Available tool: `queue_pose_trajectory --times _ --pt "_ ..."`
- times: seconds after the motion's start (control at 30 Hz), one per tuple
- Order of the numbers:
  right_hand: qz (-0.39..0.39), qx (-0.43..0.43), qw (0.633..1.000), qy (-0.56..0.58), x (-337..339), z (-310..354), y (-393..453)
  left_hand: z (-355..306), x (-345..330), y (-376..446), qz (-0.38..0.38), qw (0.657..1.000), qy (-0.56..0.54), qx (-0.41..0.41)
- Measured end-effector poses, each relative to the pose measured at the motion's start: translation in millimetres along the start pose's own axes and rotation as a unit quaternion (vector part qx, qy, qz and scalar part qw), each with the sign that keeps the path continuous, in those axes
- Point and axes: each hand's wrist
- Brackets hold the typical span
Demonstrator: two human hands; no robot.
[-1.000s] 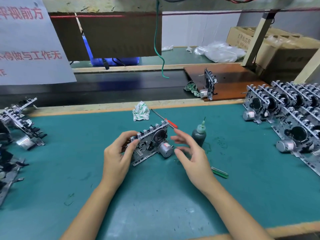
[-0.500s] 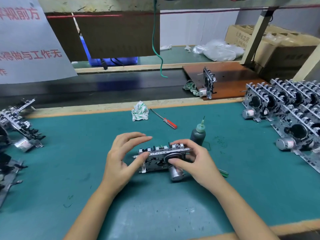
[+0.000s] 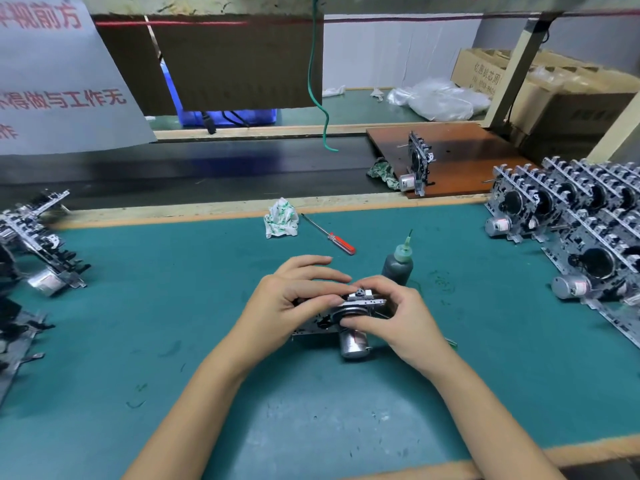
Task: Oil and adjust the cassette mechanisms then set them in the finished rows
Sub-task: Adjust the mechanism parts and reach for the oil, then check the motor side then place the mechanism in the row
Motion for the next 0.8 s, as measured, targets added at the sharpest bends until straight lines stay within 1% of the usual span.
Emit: queue_pose_trajectory --times 0.27,0.33,0.37,0.4,0.43,0.47,0.5,0.57,0.63,0.7,0.8 --pt "-0.017 -0.001 1.000 -0.005 0 0 0 -1 2 4 0.031 0.999 -0.006 0.011" --pt "-0.015 -0.005 1.000 -0.003 -3 0 -2 -1 2 4 0.026 0.999 -0.014 0.013" --pt "-0.014 -0.004 1.000 -0.027 -4 -1 -4 -1 1 3 0.021 1.000 -0.018 0.014" --pt "-0.017 -0.007 0.997 -0.080 -5 -2 -8 -1 1 3 0.017 1.000 -0.020 0.014" --pt "-0.031 -0.017 0.987 -0.160 -5 -4 -12 -1 1 3 0.016 1.000 -0.020 0.015" --pt "-0.056 -0.027 0.966 -0.250 -5 -6 -18 0 0 3 0.015 1.000 -0.020 0.016" --pt "-0.090 -0.030 0.938 -0.332 -5 -7 -23 -1 0 3 0.013 1.000 -0.021 0.017" --pt "-0.141 -0.009 0.888 -0.437 -7 -7 -32 -2 -1 3 0.007 0.999 -0.026 0.017" --pt "-0.152 0.007 0.864 -0.480 -10 -8 -35 -2 -1 2 0.005 0.999 -0.028 0.016" --pt "-0.146 0.010 0.855 -0.497 -10 -8 -35 -2 -1 2 0.009 0.999 -0.026 0.017" --pt "-0.136 -0.003 0.869 -0.476 -5 -6 -35 -2 -1 3 0.010 0.999 -0.030 0.015"
Point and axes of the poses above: each hand's wrist, its own y-axis towards the middle knuckle, its own x-axis out of the back of the hand, z = x × y, and after that the axes turned 15 degrees about z, right-handed
